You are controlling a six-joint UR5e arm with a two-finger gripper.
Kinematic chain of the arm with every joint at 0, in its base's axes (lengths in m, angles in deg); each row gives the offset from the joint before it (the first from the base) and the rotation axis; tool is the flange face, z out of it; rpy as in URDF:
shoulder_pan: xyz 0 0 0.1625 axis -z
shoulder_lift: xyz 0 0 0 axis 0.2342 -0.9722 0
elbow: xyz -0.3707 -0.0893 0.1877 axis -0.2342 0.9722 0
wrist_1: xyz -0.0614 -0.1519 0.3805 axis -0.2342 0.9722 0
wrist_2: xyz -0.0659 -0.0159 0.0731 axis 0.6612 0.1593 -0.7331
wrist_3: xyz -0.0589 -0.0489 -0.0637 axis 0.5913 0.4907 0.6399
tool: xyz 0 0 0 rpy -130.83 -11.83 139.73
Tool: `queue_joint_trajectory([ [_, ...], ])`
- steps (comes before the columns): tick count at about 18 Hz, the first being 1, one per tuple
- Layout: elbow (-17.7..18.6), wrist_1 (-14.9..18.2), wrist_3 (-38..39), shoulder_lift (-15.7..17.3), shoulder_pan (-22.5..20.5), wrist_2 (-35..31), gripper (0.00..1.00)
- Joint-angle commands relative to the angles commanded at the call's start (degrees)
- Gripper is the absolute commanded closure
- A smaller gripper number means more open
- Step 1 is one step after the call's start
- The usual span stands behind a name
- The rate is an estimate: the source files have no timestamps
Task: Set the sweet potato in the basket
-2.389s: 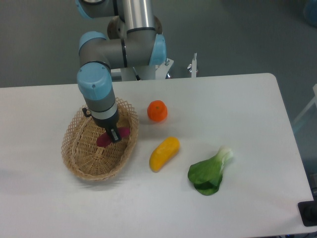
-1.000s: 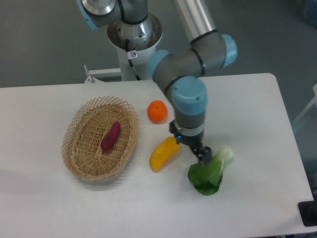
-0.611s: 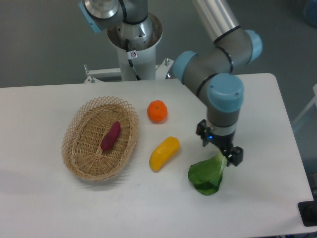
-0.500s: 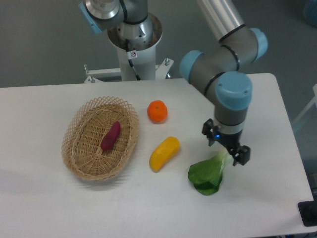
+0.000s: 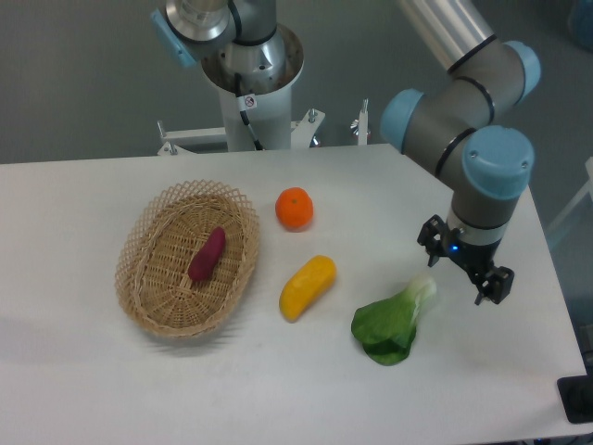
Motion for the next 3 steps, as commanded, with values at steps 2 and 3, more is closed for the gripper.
queue_joint_trajectory([
  [2,0.27,-0.18,0.00,0.00,0.00,-0.09,0.00],
  [3,0.35,-0.26,0.00,0.00,0.00,-0.09,0.00],
])
